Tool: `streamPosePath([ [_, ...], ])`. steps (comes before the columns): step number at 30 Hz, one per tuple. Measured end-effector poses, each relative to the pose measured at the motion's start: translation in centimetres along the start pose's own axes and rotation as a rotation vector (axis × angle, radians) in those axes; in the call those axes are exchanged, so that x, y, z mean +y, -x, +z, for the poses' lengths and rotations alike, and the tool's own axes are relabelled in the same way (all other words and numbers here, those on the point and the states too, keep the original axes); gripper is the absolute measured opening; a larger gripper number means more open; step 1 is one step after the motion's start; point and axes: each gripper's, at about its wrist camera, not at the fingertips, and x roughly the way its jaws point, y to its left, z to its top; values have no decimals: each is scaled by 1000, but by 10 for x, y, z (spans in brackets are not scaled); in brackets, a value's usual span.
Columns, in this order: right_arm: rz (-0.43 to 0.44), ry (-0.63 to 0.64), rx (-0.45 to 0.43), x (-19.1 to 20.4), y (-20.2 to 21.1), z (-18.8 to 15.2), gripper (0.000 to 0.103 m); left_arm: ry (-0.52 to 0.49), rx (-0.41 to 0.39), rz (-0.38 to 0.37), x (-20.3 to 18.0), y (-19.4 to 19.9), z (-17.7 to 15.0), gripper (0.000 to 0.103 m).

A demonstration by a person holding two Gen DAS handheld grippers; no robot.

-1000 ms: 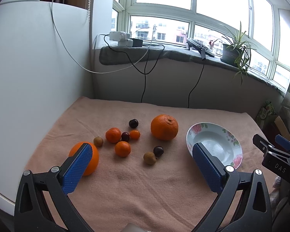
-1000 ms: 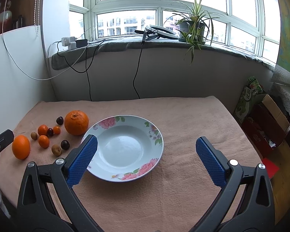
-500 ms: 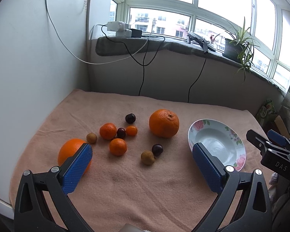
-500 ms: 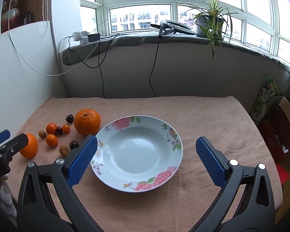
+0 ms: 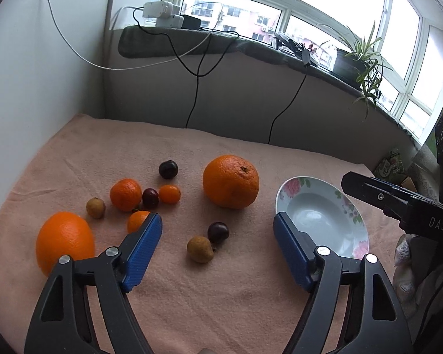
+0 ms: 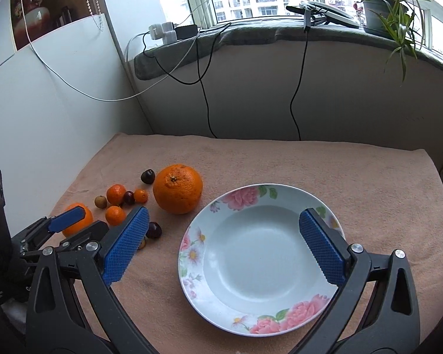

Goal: Organize fruits
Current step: 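Move the open right gripper to the large round orange beside the plate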

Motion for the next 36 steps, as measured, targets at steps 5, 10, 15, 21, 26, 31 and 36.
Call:
streamPosePath([
  [5, 62, 8, 70, 4, -31, 14, 85, 19, 30, -34, 2, -18, 3, 77],
  [10, 150, 2, 159, 10, -69, 26, 67, 50, 69, -77, 6, -34, 9, 72],
  [15, 209, -15, 215, 16, -97, 33, 62, 99, 98, -117, 13, -51, 13, 64],
  [21, 223, 21, 246, 25, -114, 38, 61, 126, 123, -144, 16, -65, 15, 62],
  [26, 209, 45, 272, 30, -124, 39, 61, 146, 137, -153, 17, -75, 17, 57],
  [31, 221, 57, 284, 31, -130, 38, 61, 144, 143, -156, 20, -81, 17, 56],
  [36, 218, 66, 291, 33, -135, 40, 66, 155, 152, -166, 23, -85, 18, 56],
])
